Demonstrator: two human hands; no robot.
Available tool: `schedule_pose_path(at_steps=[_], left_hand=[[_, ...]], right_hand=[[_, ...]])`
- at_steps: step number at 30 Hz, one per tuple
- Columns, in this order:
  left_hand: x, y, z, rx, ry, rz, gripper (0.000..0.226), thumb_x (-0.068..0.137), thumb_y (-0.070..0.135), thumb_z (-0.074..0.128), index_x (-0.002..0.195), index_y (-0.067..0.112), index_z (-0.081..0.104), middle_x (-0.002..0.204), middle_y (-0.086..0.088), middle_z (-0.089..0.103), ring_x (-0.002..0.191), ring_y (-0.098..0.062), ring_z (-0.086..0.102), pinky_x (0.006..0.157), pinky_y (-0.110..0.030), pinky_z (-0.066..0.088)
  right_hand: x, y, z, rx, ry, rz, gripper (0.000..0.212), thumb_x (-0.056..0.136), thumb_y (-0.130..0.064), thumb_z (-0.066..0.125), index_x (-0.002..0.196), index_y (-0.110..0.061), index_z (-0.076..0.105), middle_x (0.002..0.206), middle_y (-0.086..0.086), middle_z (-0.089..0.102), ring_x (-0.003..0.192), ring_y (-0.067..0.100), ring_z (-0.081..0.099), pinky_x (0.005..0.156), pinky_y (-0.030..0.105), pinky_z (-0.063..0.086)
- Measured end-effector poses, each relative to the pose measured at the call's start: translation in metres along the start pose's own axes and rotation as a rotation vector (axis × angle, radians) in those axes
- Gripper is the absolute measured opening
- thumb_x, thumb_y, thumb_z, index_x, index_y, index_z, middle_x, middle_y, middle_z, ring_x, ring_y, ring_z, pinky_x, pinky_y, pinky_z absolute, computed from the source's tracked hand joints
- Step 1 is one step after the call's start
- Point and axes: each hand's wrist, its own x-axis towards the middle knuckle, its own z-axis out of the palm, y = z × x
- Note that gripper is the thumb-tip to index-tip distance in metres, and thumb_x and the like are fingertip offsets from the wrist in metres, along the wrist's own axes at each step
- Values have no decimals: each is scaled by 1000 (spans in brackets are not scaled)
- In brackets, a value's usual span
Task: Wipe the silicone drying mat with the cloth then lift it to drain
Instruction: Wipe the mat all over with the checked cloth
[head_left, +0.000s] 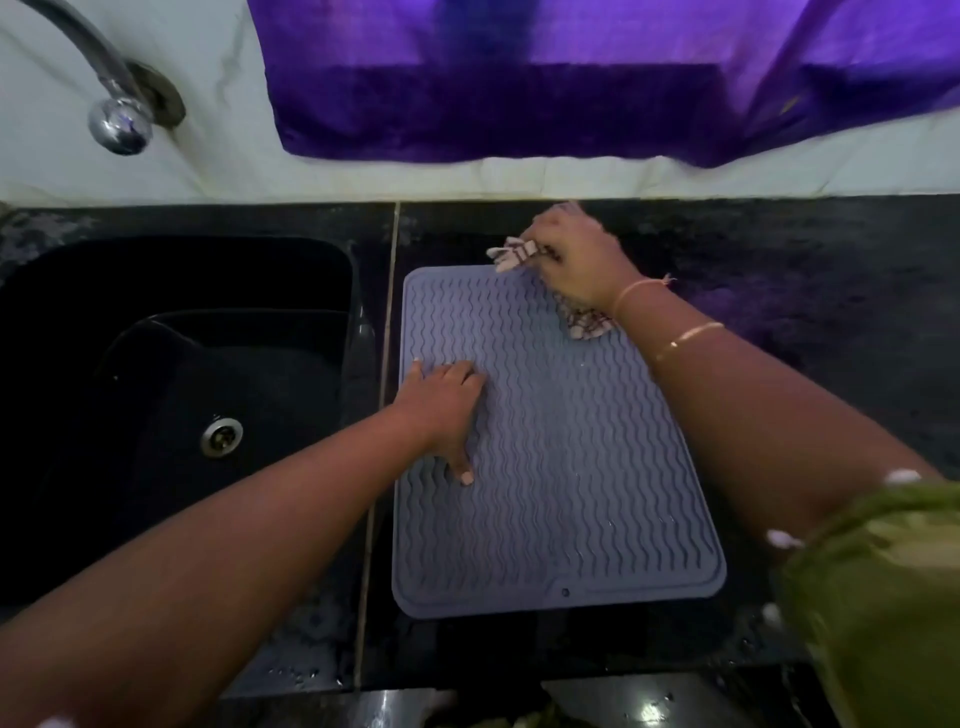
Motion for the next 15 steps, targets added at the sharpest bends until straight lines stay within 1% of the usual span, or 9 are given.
schedule_pose_path(at_steps=[1,2,3,4,5,7,9,11,15], left_hand=[[-1,-1,1,-26,-8,-4,129,58,55,82,153,17,2,161,-4,0,148,-24,4,116,-52,-3],[-2,-3,1,-51,-18,-8,129,59,54,82,153,18,0,161,-3,-4,148,-23,0,116,-52,-5],[-2,-4,2,-75,-30,-12,129,60,53,82,153,20,-1,161,-2,-7,148,-21,-3,115,-53,-8],[-2,-5,2,-98,-41,-14,128,60,53,81,153,22,-2,161,-2,-8,148,-21,-4,114,-54,-10],[-2,-6,3,-119,-51,-15,128,60,53,81,152,23,-3,161,-1,-9,148,-20,-5,113,-55,-12],[-2,-8,4,-141,-53,-13,130,60,53,81,152,24,-5,161,-1,-9,148,-19,-6,112,-55,-14],[-1,-9,5,-141,-50,-11,131,59,55,81,152,25,-7,160,0,-10,148,-19,-6,111,-56,-15],[-1,-10,6,-142,-46,-11,131,59,55,81,152,25,-6,160,0,-11,148,-18,-7,112,-56,-14],[-1,-8,5,-145,-48,-13,131,58,55,81,152,28,-7,160,0,-10,148,-19,-6,112,-57,-13]], right_hand=[[6,-2,11,136,-150,42,21,89,-43,52,98,-27,62,121,6,51,110,24,49,96,48,42],[7,-4,27,223,-281,89,30,86,-53,51,93,-26,62,120,4,53,111,22,50,99,48,40],[4,-5,43,211,-364,103,35,85,-57,49,96,-26,61,126,4,53,119,24,47,104,52,35],[-2,-6,56,141,-377,103,34,86,-53,47,105,-27,59,133,2,50,127,27,40,107,58,27],[-12,-7,64,54,-323,96,32,88,-45,46,113,-28,56,137,0,46,133,28,33,109,63,19],[-40,-10,69,-39,-208,36,30,90,-32,46,118,-26,54,136,0,47,135,27,30,110,62,14],[-77,-14,65,6,-180,-30,34,90,-30,45,121,-23,55,134,0,51,135,27,33,111,56,18],[-119,-16,66,88,-180,-64,39,87,-32,44,122,-21,57,132,-1,55,135,26,33,110,50,22],[-188,-31,61,224,-170,-113,38,86,-37,40,108,-19,65,117,0,65,127,23,46,101,42,33]])
